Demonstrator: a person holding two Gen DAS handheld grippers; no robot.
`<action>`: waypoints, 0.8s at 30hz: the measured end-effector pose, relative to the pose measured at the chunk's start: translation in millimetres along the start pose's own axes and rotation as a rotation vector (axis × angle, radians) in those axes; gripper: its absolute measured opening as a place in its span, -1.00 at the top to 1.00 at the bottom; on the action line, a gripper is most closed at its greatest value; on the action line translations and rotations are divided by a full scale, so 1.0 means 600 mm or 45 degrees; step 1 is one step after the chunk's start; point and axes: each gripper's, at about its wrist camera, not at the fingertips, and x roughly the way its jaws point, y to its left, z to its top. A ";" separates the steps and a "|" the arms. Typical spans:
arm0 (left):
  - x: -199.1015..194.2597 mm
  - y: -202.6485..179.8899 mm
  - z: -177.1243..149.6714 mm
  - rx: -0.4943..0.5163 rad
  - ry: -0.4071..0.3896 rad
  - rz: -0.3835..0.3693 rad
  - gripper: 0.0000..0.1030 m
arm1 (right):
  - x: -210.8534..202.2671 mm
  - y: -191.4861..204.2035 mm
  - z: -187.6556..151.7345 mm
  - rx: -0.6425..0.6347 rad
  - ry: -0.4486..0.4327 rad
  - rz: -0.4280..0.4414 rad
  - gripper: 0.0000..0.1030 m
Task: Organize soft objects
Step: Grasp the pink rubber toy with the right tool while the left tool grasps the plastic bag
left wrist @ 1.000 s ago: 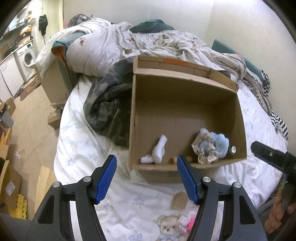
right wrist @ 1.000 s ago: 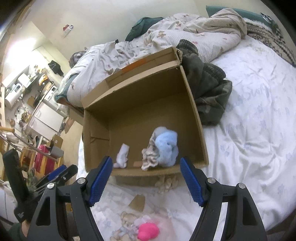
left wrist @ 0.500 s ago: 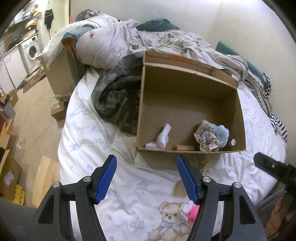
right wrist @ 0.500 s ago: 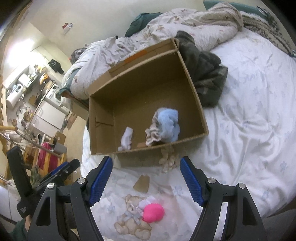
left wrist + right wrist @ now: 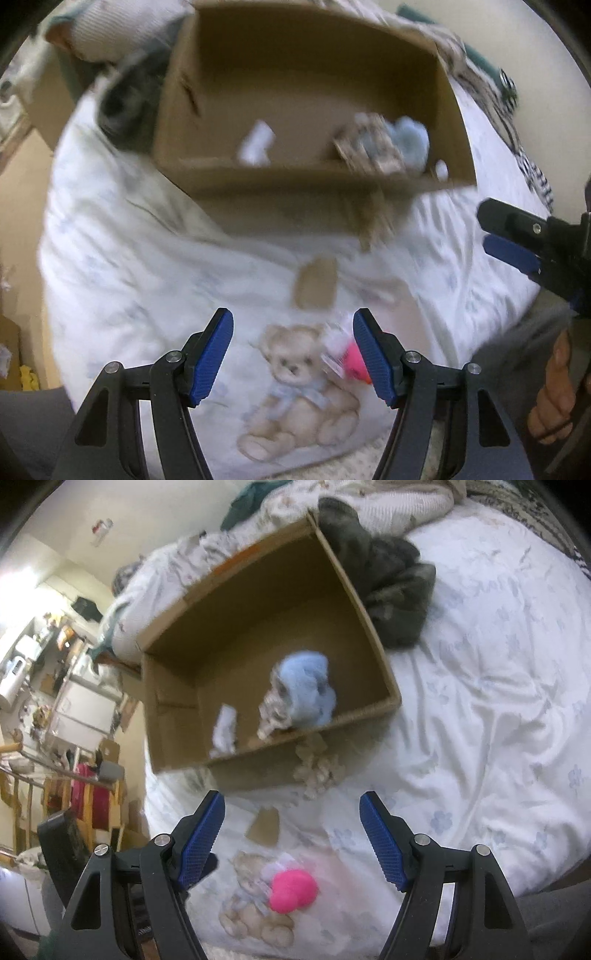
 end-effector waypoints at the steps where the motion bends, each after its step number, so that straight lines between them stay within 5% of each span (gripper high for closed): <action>1: 0.008 -0.002 -0.002 0.002 0.020 0.003 -0.25 | 0.009 -0.003 -0.005 0.000 0.051 0.011 -0.55; 8: 0.024 0.019 0.009 -0.088 0.018 0.125 -0.25 | 0.087 0.000 -0.059 -0.082 0.412 0.015 -0.55; 16: -0.001 0.047 0.013 -0.154 -0.033 0.155 -0.25 | 0.152 0.038 -0.089 -0.177 0.569 -0.019 -0.43; 18: -0.006 0.054 0.013 -0.165 -0.031 0.155 -0.25 | 0.160 0.041 -0.089 -0.195 0.594 -0.026 -0.18; 24: -0.012 0.048 0.014 -0.137 -0.041 0.159 -0.25 | 0.175 0.047 -0.093 -0.237 0.625 -0.063 0.07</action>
